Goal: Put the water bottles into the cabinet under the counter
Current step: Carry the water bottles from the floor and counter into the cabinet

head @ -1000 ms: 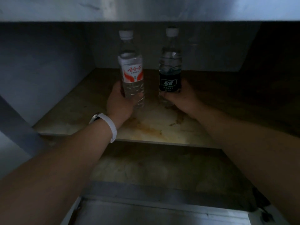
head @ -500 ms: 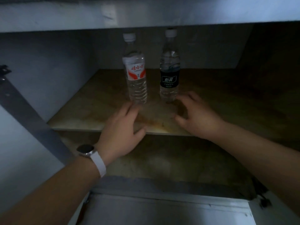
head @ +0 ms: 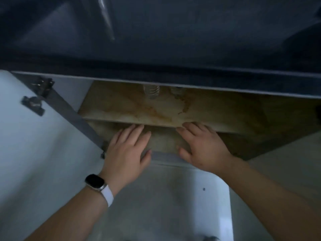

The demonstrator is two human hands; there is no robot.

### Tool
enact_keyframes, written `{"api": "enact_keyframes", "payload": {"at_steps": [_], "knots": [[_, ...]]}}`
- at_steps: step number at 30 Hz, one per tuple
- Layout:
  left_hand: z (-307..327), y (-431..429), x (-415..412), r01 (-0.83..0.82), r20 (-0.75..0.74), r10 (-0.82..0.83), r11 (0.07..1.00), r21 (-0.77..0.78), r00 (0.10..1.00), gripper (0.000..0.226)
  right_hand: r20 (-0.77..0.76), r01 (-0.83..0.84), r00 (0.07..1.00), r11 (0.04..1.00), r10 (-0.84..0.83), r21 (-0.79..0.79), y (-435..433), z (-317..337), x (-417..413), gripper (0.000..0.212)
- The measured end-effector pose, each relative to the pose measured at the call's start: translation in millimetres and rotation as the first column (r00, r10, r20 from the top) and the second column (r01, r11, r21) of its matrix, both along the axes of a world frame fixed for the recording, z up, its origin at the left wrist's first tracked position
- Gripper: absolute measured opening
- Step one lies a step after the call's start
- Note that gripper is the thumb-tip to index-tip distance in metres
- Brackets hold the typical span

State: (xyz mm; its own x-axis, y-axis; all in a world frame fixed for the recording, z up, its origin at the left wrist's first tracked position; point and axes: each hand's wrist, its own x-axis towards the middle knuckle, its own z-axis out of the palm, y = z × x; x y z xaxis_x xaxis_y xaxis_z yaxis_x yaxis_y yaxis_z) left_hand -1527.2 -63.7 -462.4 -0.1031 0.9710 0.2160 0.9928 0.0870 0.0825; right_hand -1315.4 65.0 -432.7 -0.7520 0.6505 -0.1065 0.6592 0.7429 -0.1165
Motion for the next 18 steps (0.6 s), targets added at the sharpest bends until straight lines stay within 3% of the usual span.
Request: {"api": "enact_keyframes", "payload": {"at_steps": [7,18], "knots": [[137.8,-59.1,23.0,0.011,0.067,-0.006,0.997,-0.072,0.998,0.050,0.021,0.015,1.000,0.996,-0.014,-0.084,-59.8,129.7,25.1,0.056],[352.4,-78.9,28.7,0.148,0.040,-0.149,0.989,0.026,0.988,0.046,0.025,0.056,0.998,0.998,-0.057,0.038,-100.6,358.4,38.2,0.056]]}}
